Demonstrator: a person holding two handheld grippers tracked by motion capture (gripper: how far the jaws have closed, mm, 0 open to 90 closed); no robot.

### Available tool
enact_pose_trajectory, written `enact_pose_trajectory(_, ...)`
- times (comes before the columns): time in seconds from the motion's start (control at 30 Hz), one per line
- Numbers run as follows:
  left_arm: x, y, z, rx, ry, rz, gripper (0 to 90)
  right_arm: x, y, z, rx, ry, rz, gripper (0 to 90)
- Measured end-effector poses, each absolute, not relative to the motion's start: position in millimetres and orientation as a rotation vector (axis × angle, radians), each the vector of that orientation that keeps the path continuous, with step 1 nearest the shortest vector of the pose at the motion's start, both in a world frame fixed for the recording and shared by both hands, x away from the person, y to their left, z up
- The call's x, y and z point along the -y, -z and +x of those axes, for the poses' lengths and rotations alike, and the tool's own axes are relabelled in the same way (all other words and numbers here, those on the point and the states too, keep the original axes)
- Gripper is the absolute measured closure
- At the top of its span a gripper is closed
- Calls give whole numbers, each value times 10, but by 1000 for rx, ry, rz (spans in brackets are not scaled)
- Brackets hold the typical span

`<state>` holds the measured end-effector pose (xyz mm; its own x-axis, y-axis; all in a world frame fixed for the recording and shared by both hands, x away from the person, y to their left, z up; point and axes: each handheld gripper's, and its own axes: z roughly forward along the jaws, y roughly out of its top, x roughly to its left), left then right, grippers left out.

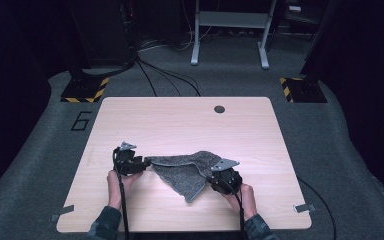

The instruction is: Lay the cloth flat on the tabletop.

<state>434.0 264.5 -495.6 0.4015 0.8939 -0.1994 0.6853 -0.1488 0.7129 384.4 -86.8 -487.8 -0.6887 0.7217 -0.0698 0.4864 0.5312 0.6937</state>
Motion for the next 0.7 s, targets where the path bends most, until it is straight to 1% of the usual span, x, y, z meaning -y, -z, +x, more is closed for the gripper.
enact_pose_trajectory(0.03,-2645,4956,4340,-1352,-350,1903,536,868,4878,3844,-2425,-939,998,688)
enact_pose_trajectory(0.07,-2655,4955,4341,-1351,-356,1907,545,871,4869,3852,-2410,-947,1002,759)
enact_pose_trajectory(0.1,-2655,4955,4341,-1351,-356,1907,545,872,4861,3854,-2417,-945,1013,762)
enact_pose_trajectory(0.2,-2663,4958,4339,-1357,-339,1889,555,883,4851,3872,-2411,-947,990,844)
enact_pose_trajectory(0.23,-2663,4958,4339,-1357,-339,1889,559,883,4851,3872,-2411,-947,990,844)
enact_pose_trajectory(0.27,-2670,4953,4343,-1350,-346,1897,558,893,4838,3876,-2402,-952,1004,863)
enact_pose_trajectory(0.37,-2662,4958,4349,-1356,-337,1886,555,914,4803,3895,-2389,-974,1022,868)
enact_pose_trajectory(0.47,-2672,4951,4372,-1350,-341,1882,586,962,4717,3953,-2358,-1004,1016,871)
enact_pose_trajectory(0.53,-2674,4937,4385,-1329,-334,1892,629,982,4670,3987,-2332,-1032,1038,872)
enact_pose_trajectory(0.63,-2667,4940,4405,-1311,-341,1907,733,1007,4629,4026,-2311,-1053,1059,873)
enact_pose_trajectory(0.7,-2627,4976,4425,-1317,-311,1920,811,1048,4598,4093,-2292,-1071,1081,876)
